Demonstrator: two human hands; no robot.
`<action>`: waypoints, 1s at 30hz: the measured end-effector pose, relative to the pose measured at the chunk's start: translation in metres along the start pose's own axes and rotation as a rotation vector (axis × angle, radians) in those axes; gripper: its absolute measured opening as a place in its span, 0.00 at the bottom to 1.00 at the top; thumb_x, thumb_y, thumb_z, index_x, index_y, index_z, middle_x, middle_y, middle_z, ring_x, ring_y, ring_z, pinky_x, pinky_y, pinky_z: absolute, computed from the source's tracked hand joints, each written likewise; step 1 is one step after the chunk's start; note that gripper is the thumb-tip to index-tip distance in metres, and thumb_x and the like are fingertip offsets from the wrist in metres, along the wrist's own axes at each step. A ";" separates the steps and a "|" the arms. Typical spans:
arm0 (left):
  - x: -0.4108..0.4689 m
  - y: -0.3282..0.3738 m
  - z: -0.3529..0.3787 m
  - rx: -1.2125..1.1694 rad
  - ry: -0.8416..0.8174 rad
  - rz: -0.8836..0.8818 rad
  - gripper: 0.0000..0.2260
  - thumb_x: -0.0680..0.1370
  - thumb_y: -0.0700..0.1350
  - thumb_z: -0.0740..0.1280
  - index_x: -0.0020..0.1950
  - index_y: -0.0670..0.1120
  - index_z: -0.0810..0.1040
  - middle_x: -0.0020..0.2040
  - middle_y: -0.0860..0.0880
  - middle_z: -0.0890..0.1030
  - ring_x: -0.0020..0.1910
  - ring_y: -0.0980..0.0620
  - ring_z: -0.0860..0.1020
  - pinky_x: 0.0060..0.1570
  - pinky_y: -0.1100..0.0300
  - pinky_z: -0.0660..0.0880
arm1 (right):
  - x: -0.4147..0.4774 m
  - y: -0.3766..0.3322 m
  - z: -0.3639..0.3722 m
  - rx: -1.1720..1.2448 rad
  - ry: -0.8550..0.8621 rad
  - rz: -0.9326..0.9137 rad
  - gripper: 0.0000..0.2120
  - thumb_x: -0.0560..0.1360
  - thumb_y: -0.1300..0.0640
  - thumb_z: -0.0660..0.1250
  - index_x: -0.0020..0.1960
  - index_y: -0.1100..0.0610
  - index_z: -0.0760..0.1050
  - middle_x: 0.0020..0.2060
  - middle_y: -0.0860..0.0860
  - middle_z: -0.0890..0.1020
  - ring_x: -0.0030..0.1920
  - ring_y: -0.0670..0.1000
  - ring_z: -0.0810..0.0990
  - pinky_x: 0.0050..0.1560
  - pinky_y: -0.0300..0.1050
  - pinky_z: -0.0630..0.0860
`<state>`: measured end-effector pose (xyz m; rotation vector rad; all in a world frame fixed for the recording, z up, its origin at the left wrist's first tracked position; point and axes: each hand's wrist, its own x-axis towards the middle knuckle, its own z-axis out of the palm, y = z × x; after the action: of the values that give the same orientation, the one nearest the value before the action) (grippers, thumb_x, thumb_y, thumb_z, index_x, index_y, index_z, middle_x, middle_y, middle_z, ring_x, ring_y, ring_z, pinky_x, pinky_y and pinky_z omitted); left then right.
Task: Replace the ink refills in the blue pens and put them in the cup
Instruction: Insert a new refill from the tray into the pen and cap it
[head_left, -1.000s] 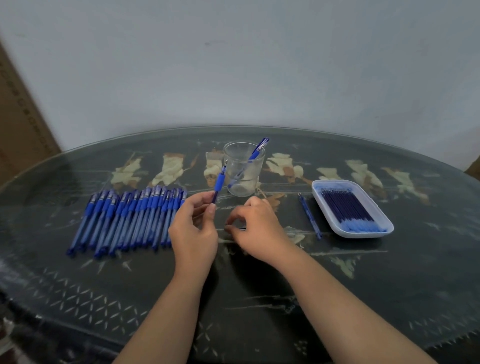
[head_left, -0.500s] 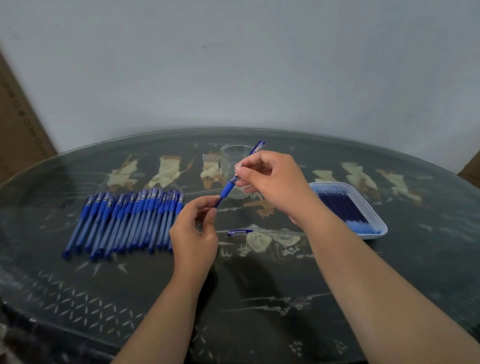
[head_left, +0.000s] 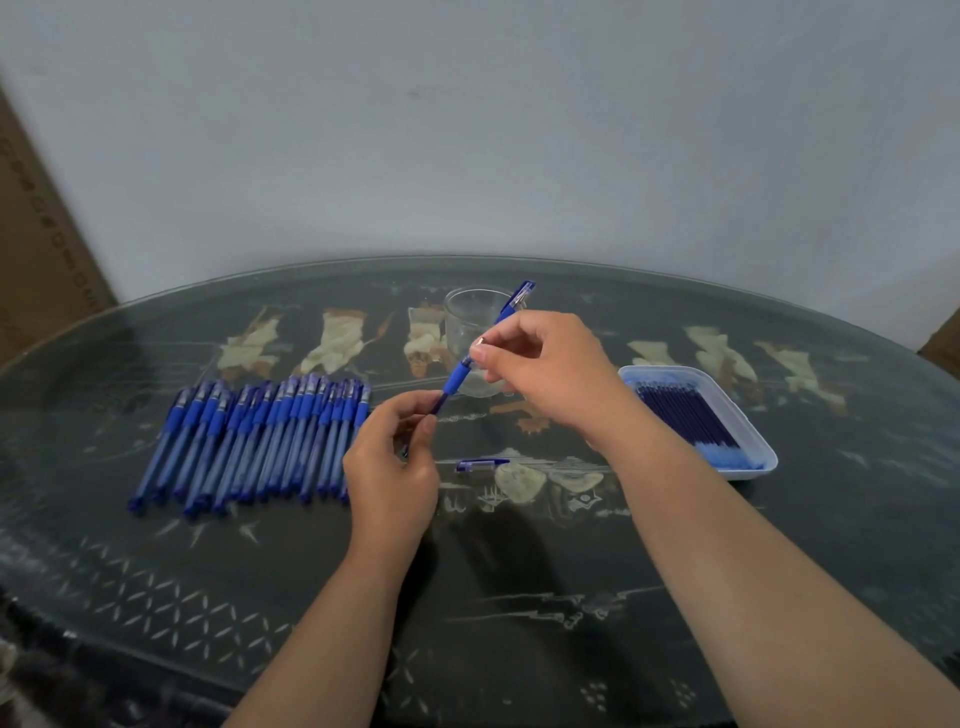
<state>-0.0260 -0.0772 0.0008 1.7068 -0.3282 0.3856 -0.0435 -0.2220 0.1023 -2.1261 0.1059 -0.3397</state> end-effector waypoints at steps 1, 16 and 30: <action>0.000 0.000 0.000 -0.007 0.002 -0.003 0.12 0.78 0.33 0.66 0.54 0.49 0.79 0.49 0.55 0.82 0.50 0.63 0.79 0.47 0.75 0.72 | 0.000 0.000 0.002 -0.009 -0.003 0.000 0.04 0.75 0.53 0.73 0.45 0.53 0.81 0.40 0.48 0.85 0.43 0.47 0.83 0.50 0.47 0.82; 0.000 0.001 0.000 -0.028 -0.018 -0.024 0.11 0.78 0.34 0.66 0.54 0.48 0.80 0.49 0.55 0.82 0.50 0.63 0.79 0.47 0.75 0.72 | -0.003 0.002 0.010 0.090 0.048 0.057 0.13 0.72 0.46 0.74 0.49 0.53 0.78 0.44 0.48 0.83 0.47 0.48 0.81 0.50 0.45 0.80; 0.001 0.000 0.000 -0.026 -0.022 -0.053 0.10 0.78 0.35 0.66 0.54 0.49 0.80 0.49 0.54 0.82 0.49 0.62 0.79 0.46 0.76 0.72 | -0.005 0.005 0.015 0.174 0.028 -0.005 0.07 0.77 0.53 0.70 0.55 0.53 0.80 0.47 0.45 0.82 0.47 0.39 0.80 0.48 0.38 0.77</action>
<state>-0.0257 -0.0772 0.0014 1.6916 -0.3018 0.3228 -0.0440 -0.2108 0.0894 -1.9502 0.0842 -0.3684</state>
